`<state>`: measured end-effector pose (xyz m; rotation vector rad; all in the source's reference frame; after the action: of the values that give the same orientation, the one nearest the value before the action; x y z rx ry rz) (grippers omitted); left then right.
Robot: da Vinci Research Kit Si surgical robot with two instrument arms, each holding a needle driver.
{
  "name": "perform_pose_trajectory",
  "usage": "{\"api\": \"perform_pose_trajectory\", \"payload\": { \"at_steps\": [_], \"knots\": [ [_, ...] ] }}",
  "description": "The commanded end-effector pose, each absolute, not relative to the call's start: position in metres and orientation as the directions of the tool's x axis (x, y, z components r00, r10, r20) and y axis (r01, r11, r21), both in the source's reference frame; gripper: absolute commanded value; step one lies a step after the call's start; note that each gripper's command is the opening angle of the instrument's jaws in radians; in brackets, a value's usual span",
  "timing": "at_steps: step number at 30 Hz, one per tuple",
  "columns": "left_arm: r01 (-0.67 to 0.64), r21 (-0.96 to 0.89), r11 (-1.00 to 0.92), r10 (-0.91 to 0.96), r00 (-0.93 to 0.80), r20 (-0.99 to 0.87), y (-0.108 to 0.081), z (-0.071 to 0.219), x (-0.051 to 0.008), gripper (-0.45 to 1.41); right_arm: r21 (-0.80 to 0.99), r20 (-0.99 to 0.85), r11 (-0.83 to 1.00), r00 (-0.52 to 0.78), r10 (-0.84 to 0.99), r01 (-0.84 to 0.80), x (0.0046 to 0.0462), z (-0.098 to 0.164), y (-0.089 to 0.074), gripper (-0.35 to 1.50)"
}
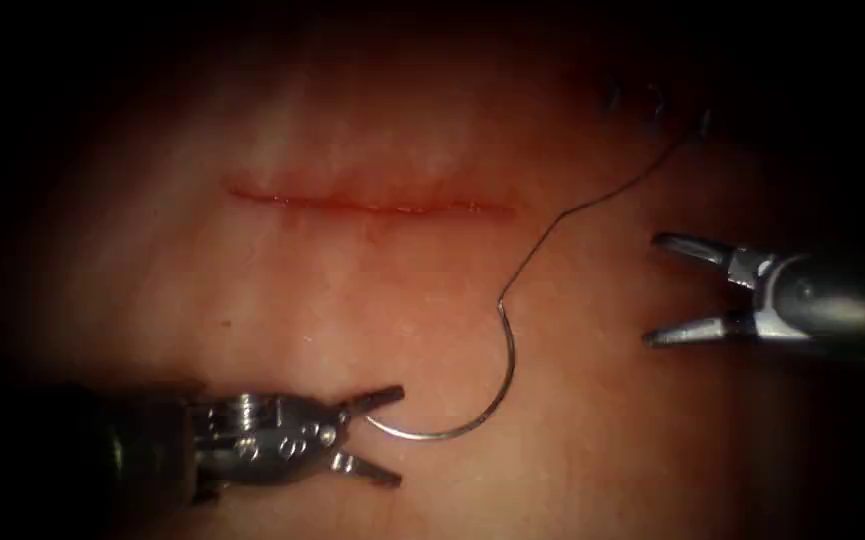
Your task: Wound Closure
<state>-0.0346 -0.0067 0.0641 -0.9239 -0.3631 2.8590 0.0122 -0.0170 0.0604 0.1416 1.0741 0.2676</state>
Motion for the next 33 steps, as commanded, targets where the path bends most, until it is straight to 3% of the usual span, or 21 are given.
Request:
{"api": "perform_pose_trajectory", "payload": {
  "at_steps": [1, 6, 9, 10, 11, 12, 16, 25, 33],
  "knots": [
    [-0.032, -0.261, -0.965, 0.177, -0.812, -0.556, -0.0066, 0.0651, -0.0351, 0.67, 0.243, -0.848, 0.959, 0.448, 0.282, -0.145, 0.0130, 0.0608, -0.0169, 0.95],
    [-0.016, -0.259, -0.966, 0.153, -0.842, -0.517, -0.0075, 0.0672, -0.0350, 0.61, 0.245, -0.849, 0.959, 0.447, 0.283, -0.143, 0.0131, 0.0606, -0.0170, 0.93],
    [0.001, -0.264, -0.965, 0.139, -0.849, -0.510, -0.0079, 0.0683, -0.0348, 0.45, 0.245, -0.848, 0.959, 0.447, 0.283, -0.144, 0.0131, 0.0606, -0.0170, 0.93],
    [0.004, -0.265, -0.964, 0.137, -0.850, -0.509, -0.0080, 0.0685, -0.0347, 0.37, 0.245, -0.848, 0.959, 0.447, 0.283, -0.143, 0.0131, 0.0606, -0.0170, 0.93],
    [0.005, -0.271, -0.963, 0.138, -0.852, -0.505, -0.0080, 0.0688, -0.0344, 0.12, 0.245, -0.848, 0.959, 0.447, 0.283, -0.144, 0.0131, 0.0605, -0.0170, 0.93],
    [0.005, -0.271, -0.963, 0.138, -0.852, -0.505, -0.0080, 0.0688, -0.0344, 0.12, 0.245, -0.848, 0.959, 0.447, 0.283, -0.144, 0.0131, 0.0605, -0.0170, 0.93],
    [0.011, -0.278, -0.961, 0.137, -0.851, -0.507, -0.0078, 0.0680, -0.0337, -0.45, 0.242, -0.856, 0.958, 0.430, 0.285, -0.153, 0.0133, 0.0602, -0.0172, 0.91],
    [-0.028, -0.252, -0.967, 0.158, -0.844, -0.513, -0.0066, 0.0651, -0.0323, -0.45, 0.521, -0.769, 0.817, 0.279, 0.574, -0.245, 0.0136, 0.0603, -0.0177, 0.91],
    [0.051, -0.086, -0.995, 0.005, -0.833, -0.553, -0.0054, 0.0624, -0.0322, -0.45, 0.702, -0.644, 0.678, 0.211, 0.735, -0.218, 0.0154, 0.0615, -0.0167, 0.93]
  ]
}}
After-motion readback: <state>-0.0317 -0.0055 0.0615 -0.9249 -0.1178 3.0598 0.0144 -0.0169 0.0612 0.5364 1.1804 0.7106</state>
